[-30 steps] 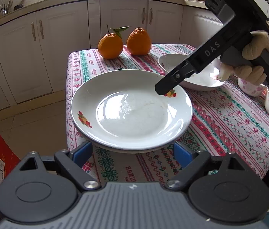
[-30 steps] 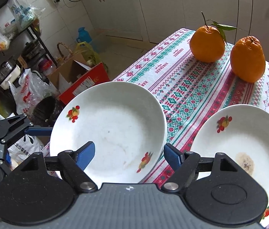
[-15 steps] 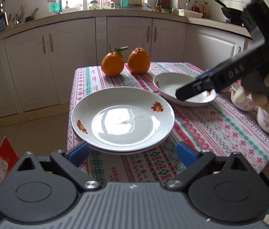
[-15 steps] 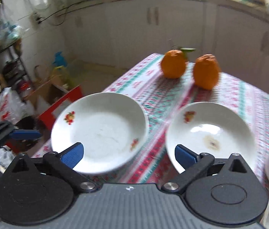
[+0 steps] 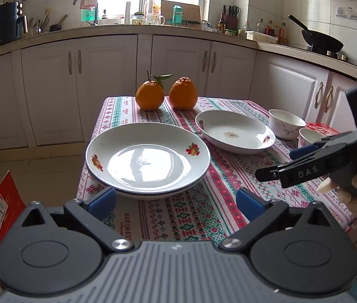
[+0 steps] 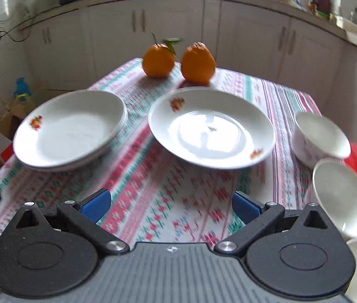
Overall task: Organize plates and bowls
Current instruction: 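Withdraw the open right gripper from the plate stack, then close the left gripper on the rim of the stained white plate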
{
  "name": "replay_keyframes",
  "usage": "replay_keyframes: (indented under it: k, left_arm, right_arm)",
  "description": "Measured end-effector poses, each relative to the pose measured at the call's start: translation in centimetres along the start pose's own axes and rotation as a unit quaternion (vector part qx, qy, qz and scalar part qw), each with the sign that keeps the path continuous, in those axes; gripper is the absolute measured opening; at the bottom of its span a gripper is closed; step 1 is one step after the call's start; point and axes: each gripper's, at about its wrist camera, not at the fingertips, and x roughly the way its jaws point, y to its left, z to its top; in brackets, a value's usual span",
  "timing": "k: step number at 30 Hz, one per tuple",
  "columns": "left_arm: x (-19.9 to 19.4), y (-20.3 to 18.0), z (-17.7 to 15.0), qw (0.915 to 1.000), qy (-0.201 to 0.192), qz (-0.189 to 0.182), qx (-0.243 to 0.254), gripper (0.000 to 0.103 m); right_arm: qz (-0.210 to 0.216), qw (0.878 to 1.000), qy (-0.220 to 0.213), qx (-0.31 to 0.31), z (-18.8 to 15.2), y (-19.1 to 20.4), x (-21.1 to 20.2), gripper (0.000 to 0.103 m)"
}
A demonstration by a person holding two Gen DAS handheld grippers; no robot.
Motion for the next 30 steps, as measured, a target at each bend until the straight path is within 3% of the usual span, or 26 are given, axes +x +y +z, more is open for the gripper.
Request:
replay_keyframes:
  k: [11,20,30]
  left_arm:
    - [2.0,-0.8,1.7,0.9995,0.018,-0.004,0.024,0.101]
    - [5.1,-1.7,5.2,0.9947,0.042,-0.019,0.091,0.101]
    - [10.3,-2.4,11.5,0.9857,0.068,-0.084,0.129,0.101]
  right_arm:
    - [-0.014,0.999,0.024,0.016,-0.8,-1.6,3.1,0.103]
    - [-0.005,1.000,0.022,0.005,0.1,-1.9,5.0,0.103]
    - [-0.001,1.000,0.003,0.005,0.8,-2.9,6.6,0.103]
